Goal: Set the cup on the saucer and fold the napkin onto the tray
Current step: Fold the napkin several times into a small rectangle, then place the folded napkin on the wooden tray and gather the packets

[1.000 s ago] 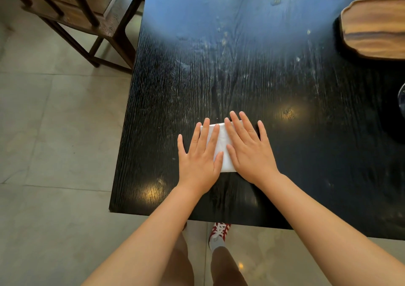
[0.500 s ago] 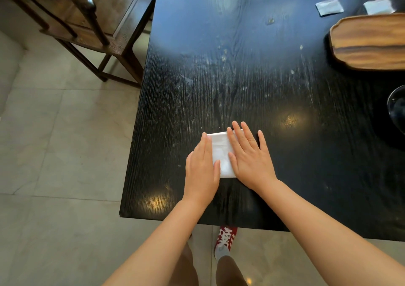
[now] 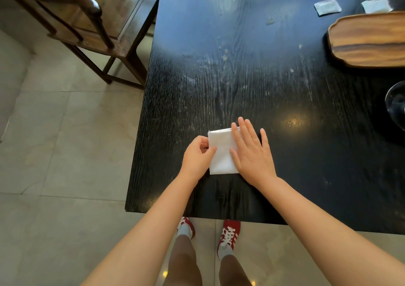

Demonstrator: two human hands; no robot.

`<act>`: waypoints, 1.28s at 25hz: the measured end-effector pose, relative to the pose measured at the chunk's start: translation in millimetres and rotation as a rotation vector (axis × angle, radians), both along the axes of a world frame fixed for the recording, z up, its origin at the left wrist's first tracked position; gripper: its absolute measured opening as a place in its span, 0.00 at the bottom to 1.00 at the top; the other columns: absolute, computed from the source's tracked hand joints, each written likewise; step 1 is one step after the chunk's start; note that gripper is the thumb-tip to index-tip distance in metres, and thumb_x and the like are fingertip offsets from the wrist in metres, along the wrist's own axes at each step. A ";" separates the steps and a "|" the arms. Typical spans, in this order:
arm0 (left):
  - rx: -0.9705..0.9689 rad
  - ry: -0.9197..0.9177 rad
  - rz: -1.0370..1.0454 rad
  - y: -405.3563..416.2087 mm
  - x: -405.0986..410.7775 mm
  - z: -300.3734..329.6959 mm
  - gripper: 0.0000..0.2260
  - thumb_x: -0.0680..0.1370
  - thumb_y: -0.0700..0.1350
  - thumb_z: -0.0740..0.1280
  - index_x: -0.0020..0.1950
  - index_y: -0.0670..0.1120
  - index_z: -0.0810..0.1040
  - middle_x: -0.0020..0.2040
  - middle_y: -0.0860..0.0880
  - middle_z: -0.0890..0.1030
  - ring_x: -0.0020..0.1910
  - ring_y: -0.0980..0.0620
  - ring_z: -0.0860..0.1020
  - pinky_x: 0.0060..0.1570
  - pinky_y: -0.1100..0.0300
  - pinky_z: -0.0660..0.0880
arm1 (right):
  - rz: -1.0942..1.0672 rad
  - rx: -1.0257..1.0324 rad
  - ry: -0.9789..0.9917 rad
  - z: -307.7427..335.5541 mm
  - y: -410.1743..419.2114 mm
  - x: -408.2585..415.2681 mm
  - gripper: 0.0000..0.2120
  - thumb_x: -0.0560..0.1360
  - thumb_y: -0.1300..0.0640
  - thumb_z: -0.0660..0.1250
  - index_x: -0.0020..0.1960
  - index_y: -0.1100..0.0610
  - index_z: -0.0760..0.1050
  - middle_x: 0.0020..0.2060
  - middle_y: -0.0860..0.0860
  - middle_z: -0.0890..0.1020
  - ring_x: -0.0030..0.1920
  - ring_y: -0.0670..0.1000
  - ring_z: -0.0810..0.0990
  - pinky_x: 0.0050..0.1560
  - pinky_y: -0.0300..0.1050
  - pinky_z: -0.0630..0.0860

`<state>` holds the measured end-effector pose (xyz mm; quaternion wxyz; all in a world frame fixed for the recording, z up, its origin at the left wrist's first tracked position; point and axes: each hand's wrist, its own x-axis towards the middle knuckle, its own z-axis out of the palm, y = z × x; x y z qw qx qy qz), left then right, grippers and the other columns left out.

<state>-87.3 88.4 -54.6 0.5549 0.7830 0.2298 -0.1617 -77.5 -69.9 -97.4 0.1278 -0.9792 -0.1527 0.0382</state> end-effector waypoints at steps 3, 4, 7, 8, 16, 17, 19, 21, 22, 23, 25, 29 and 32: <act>-0.165 0.026 0.022 4.3 -9.1 13.9 0.03 0.77 0.40 0.64 0.50 0.46 0.74 0.49 0.48 0.82 0.48 0.53 0.81 0.49 0.55 0.79 | -0.265 0.369 0.091 23.2 -1.0 -11.5 0.31 0.76 0.55 0.63 0.74 0.60 0.54 0.73 0.57 0.61 0.74 0.55 0.56 0.72 0.55 0.55; -0.202 0.026 0.028 5.6 -11.6 18.4 0.03 0.77 0.40 0.64 0.51 0.46 0.75 0.49 0.48 0.83 0.48 0.54 0.82 0.49 0.55 0.80 | -0.356 0.488 0.145 32.2 -2.9 -15.0 0.30 0.75 0.56 0.65 0.73 0.60 0.57 0.70 0.56 0.66 0.71 0.55 0.61 0.70 0.52 0.60; -0.304 0.031 0.028 9.6 -14.9 32.1 0.04 0.78 0.40 0.64 0.52 0.46 0.75 0.49 0.49 0.83 0.48 0.55 0.82 0.48 0.57 0.80 | -0.572 0.777 0.496 56.5 -13.7 -15.6 0.27 0.74 0.56 0.66 0.71 0.58 0.63 0.59 0.50 0.77 0.59 0.50 0.74 0.59 0.45 0.71; -0.331 0.038 0.026 10.5 -15.5 37.6 0.05 0.78 0.40 0.64 0.53 0.46 0.75 0.50 0.48 0.83 0.49 0.53 0.82 0.49 0.56 0.79 | -0.626 0.886 0.639 65.2 -17.9 -15.7 0.24 0.74 0.56 0.66 0.69 0.58 0.67 0.57 0.50 0.79 0.57 0.50 0.76 0.57 0.46 0.74; -0.380 0.150 -0.082 5.4 -35.8 77.9 0.14 0.75 0.37 0.67 0.59 0.48 0.74 0.54 0.47 0.81 0.52 0.50 0.81 0.47 0.55 0.80 | -0.779 1.090 0.739 114.7 -39.1 -43.1 0.07 0.73 0.64 0.67 0.51 0.60 0.77 0.46 0.55 0.81 0.46 0.51 0.81 0.38 0.42 0.78; -0.369 0.145 -0.085 3.0 -39.7 81.8 0.15 0.74 0.36 0.67 0.59 0.48 0.75 0.54 0.47 0.81 0.51 0.51 0.81 0.45 0.57 0.80 | -0.789 1.085 0.733 119.6 -41.8 -46.8 0.06 0.72 0.65 0.67 0.49 0.60 0.77 0.47 0.56 0.81 0.46 0.52 0.81 0.37 0.42 0.78; -0.339 0.108 -0.049 -5.3 -45.5 90.6 0.15 0.74 0.36 0.67 0.59 0.47 0.75 0.52 0.47 0.82 0.49 0.51 0.82 0.41 0.60 0.79 | -0.809 1.088 0.717 129.6 -48.6 -53.3 0.05 0.72 0.65 0.67 0.48 0.61 0.76 0.48 0.57 0.81 0.45 0.52 0.81 0.35 0.42 0.78; -0.297 0.078 -0.002 -16.5 -46.8 98.2 0.14 0.74 0.35 0.67 0.59 0.44 0.76 0.50 0.46 0.82 0.49 0.51 0.82 0.40 0.61 0.79 | -0.822 1.092 0.704 142.5 -56.1 -57.1 0.05 0.72 0.66 0.67 0.48 0.62 0.75 0.47 0.57 0.81 0.45 0.52 0.82 0.34 0.41 0.78; -0.279 0.067 0.011 -22.7 -45.4 101.9 0.14 0.74 0.35 0.67 0.59 0.43 0.76 0.50 0.46 0.82 0.49 0.50 0.81 0.41 0.60 0.79 | -0.825 1.093 0.697 148.5 -60.1 -57.1 0.05 0.72 0.66 0.67 0.48 0.62 0.75 0.47 0.56 0.81 0.45 0.52 0.82 0.33 0.41 0.78; -0.265 0.058 0.016 -28.0 -43.4 104.6 0.14 0.74 0.35 0.67 0.59 0.43 0.76 0.51 0.45 0.82 0.50 0.49 0.81 0.42 0.59 0.79 | -0.828 1.093 0.692 152.9 -63.9 -56.1 0.05 0.72 0.66 0.67 0.48 0.62 0.75 0.48 0.56 0.81 0.45 0.52 0.81 0.33 0.40 0.78; -0.252 0.034 0.011 -37.6 -37.7 110.6 0.14 0.74 0.34 0.66 0.59 0.43 0.76 0.51 0.44 0.81 0.50 0.49 0.80 0.41 0.60 0.79 | -0.839 1.083 0.677 161.4 -71.2 -52.7 0.05 0.72 0.65 0.67 0.48 0.61 0.75 0.48 0.55 0.81 0.46 0.52 0.81 0.34 0.41 0.78; -0.245 0.006 -0.031 -48.7 -22.7 120.2 0.13 0.74 0.33 0.66 0.58 0.43 0.77 0.50 0.44 0.82 0.50 0.48 0.80 0.41 0.59 0.79 | -0.881 1.064 0.650 171.0 -81.5 -44.6 0.04 0.73 0.64 0.68 0.47 0.60 0.75 0.50 0.56 0.80 0.49 0.54 0.80 0.40 0.44 0.80; -0.241 0.024 -0.058 -52.2 -11.7 119.7 0.13 0.74 0.34 0.67 0.57 0.43 0.77 0.50 0.45 0.81 0.50 0.48 0.80 0.40 0.60 0.79 | -0.918 1.049 0.648 174.4 -83.6 -37.5 0.05 0.73 0.64 0.68 0.48 0.61 0.75 0.49 0.56 0.80 0.48 0.54 0.80 0.38 0.43 0.79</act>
